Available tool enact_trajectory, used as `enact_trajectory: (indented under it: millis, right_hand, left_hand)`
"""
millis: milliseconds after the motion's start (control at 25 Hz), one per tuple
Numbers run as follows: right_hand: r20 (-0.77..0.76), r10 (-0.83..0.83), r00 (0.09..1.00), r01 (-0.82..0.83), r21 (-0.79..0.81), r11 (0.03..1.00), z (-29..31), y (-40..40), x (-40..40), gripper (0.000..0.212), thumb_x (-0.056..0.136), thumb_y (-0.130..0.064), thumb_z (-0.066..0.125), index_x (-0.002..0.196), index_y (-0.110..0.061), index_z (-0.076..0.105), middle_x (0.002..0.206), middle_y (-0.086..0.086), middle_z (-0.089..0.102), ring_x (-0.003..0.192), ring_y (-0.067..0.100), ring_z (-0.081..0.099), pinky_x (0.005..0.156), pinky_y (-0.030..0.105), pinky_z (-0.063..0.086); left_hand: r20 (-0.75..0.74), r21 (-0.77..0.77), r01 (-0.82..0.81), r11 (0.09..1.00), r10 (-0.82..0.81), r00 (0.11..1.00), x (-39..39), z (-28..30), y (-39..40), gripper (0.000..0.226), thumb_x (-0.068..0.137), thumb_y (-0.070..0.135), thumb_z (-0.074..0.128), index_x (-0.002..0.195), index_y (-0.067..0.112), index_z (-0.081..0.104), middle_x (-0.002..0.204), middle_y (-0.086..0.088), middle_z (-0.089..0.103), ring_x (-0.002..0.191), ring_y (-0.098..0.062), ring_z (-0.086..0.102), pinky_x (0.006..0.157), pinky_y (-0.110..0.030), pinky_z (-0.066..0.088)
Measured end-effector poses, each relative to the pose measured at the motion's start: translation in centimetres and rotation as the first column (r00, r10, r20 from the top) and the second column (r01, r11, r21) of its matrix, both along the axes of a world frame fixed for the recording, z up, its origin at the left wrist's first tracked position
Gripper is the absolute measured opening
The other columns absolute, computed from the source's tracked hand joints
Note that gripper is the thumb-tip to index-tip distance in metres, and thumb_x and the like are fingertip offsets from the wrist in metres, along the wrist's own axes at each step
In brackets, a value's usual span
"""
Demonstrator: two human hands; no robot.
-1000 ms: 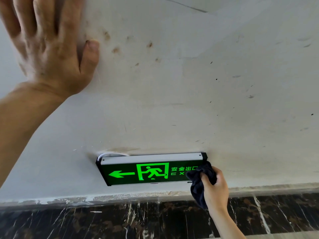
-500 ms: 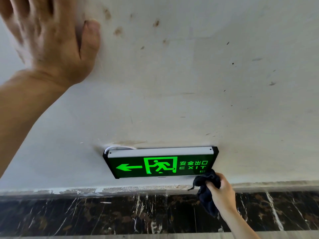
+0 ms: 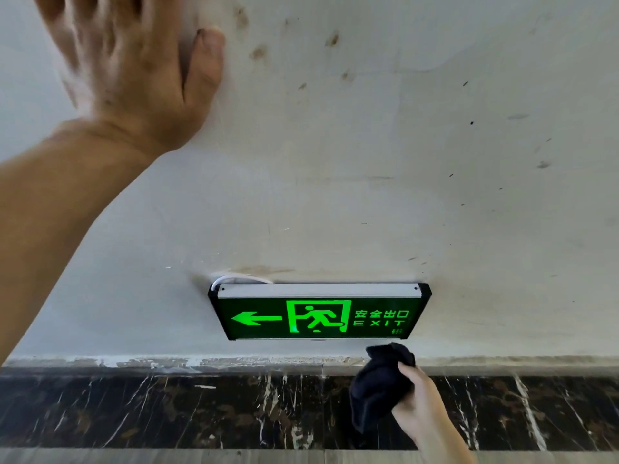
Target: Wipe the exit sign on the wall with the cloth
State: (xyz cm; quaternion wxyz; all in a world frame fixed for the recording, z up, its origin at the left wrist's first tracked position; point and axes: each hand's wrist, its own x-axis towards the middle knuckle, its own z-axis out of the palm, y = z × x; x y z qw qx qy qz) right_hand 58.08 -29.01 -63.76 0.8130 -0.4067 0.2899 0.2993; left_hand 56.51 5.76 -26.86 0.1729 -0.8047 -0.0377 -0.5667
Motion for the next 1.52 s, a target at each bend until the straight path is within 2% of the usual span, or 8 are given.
enact_trajectory:
  millis: [120,280,480,680,920,1200,1400,1520]
  right_hand:
    - [0.040,-0.102,0.994,0.094,0.169,0.981,1.0,1.1,0.3,0.037,0.096,-0.014,0.045,0.132,-0.014,0.052,0.117,0.017,0.062,0.101,0.031,0.060,0.078,0.042,0.047]
    - [0.079,-0.156,0.985,0.136,0.215,0.967,0.9,2.5,0.2,0.040,0.096,-0.040,0.044,0.128,-0.020,0.058,0.117,0.009,0.069,0.111,0.026,0.061,0.087,0.043,0.047]
    - [0.136,-0.158,0.978,0.123,0.232,0.965,1.0,4.1,-0.3,0.040,0.095,-0.008,0.046,0.134,-0.017,0.052,0.112,0.008,0.070,0.102,0.027,0.064,0.083,0.042,0.048]
    - [0.089,-0.079,0.993,0.053,0.258,0.965,1.3,8.1,-2.1,0.041,0.095,0.000,0.041,0.134,-0.010,0.047,0.129,0.024,0.052,0.103,0.034,0.051,0.071,0.041,0.040]
    - [0.011,-0.042,0.999,0.037,0.302,0.953,1.7,13.2,-4.4,0.036,0.092,0.005,0.045,0.121,-0.012,0.058,0.111,0.016,0.065,0.094,0.031,0.061,0.075,0.041,0.048]
    - [-0.059,0.098,0.993,-0.076,0.306,0.949,2.4,18.1,-6.5,0.036,0.090,0.009,0.045,0.116,-0.012,0.057,0.085,0.017,0.076,0.076,0.030,0.061,0.056,0.035,0.045]
    - [-0.094,0.244,0.965,-0.203,0.318,0.926,3.1,22.7,-8.9,0.037,0.089,0.011,0.047,0.119,-0.006,0.057,0.108,0.028,0.067,0.083,0.032,0.063,0.061,0.036,0.045]
    - [-0.056,0.398,0.916,-0.360,0.324,0.875,3.5,24.3,-10.2,0.037,0.088,0.013,0.048,0.118,-0.006,0.060,0.114,0.026,0.067,0.100,0.037,0.063,0.078,0.044,0.049]
  left_hand:
    - [-0.005,-0.032,-0.007,0.999,0.007,1.000,-0.3,0.2,-0.6,0.037,0.102,0.047,0.024,0.122,0.016,0.030,0.122,-0.035,0.055,0.108,-0.052,0.052,0.088,-0.066,0.041]
    - [0.035,-0.017,-0.015,1.000,0.016,0.999,-0.7,0.5,-1.7,0.033,0.097,0.032,0.046,0.120,0.013,0.032,0.121,-0.035,0.057,0.105,-0.053,0.053,0.084,-0.066,0.041]
    - [0.053,-0.040,-0.077,0.996,0.079,0.995,-0.7,-0.2,-1.4,0.045,0.101,0.035,0.042,0.124,-0.001,0.054,0.123,-0.032,0.058,0.107,-0.051,0.055,0.087,-0.061,0.041]
    - [0.148,0.082,-0.003,0.997,-0.009,0.989,-0.4,-0.6,-1.0,0.017,0.099,0.027,0.050,0.103,0.013,0.042,0.098,-0.027,0.067,0.090,-0.041,0.057,0.074,-0.048,0.046]
    - [0.253,0.192,0.022,0.981,-0.071,0.965,-0.1,-0.3,-1.0,0.021,0.086,0.016,0.060,0.077,-0.002,0.064,0.068,-0.022,0.066,0.075,-0.027,0.037,0.062,-0.039,0.025]
    - [0.246,0.150,0.001,0.989,-0.039,0.968,0.1,-0.3,-0.7,0.037,0.100,0.031,0.047,0.105,0.003,0.072,0.100,-0.019,0.073,0.091,-0.034,0.063,0.077,-0.040,0.035]
    - [0.232,0.150,-0.032,0.988,-0.004,0.973,-0.1,0.0,-1.1,0.038,0.091,0.033,0.053,0.101,0.004,0.075,0.098,-0.016,0.074,0.087,-0.033,0.068,0.075,-0.039,0.047]
    - [0.219,0.168,-0.006,0.986,-0.032,0.975,0.0,0.1,-1.1,0.035,0.090,0.031,0.055,0.097,0.004,0.075,0.093,-0.015,0.075,0.083,-0.032,0.068,0.070,-0.038,0.048]
